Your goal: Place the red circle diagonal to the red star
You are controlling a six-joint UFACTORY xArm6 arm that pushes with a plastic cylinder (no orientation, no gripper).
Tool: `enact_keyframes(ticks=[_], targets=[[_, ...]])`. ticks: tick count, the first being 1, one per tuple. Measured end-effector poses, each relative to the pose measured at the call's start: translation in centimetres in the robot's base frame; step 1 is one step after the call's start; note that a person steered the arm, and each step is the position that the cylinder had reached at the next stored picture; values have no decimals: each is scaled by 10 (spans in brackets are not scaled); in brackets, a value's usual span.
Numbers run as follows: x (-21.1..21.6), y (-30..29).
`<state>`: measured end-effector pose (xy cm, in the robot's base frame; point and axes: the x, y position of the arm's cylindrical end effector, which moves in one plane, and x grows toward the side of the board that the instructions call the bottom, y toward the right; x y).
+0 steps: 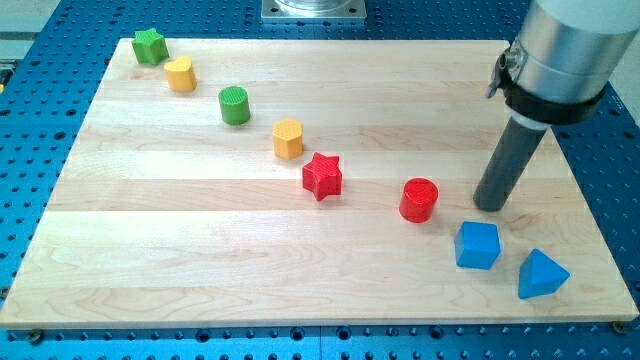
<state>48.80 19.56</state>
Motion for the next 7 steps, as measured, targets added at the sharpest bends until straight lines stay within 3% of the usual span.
enact_keyframes(ticks=[3, 5, 7], targets=[[-23, 13], [15, -46], [-8, -48]])
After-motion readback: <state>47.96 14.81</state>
